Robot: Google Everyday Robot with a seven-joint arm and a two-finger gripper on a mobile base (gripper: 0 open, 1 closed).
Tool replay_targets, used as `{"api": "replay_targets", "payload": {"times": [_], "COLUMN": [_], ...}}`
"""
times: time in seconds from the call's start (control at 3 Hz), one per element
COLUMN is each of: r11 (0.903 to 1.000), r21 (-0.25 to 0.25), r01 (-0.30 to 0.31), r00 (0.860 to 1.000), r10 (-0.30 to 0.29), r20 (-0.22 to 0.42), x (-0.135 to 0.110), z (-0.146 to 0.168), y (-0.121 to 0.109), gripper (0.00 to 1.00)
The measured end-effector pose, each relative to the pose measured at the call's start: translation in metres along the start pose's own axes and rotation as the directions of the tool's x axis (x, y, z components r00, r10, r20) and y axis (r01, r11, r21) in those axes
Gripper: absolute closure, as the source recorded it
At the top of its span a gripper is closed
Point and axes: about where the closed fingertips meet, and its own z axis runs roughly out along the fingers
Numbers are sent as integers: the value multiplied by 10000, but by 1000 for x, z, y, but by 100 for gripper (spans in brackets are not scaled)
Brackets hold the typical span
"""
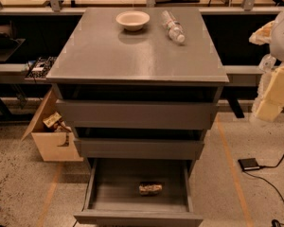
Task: Pick orange can from bottom drawer and place on counter
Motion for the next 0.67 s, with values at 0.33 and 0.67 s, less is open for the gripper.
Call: {"api": "replay_targets", "payload": {"times": [0.33,0.67], "r11": [10000,9998], "r21": [-1,-144], "r01": [-1,-143], "r00": [10000,9999], "r10": [1,143], "r20": [0,-23], "x": [0,2], "z": [0,11], "y": [0,-1], "gripper": [0,0]}}
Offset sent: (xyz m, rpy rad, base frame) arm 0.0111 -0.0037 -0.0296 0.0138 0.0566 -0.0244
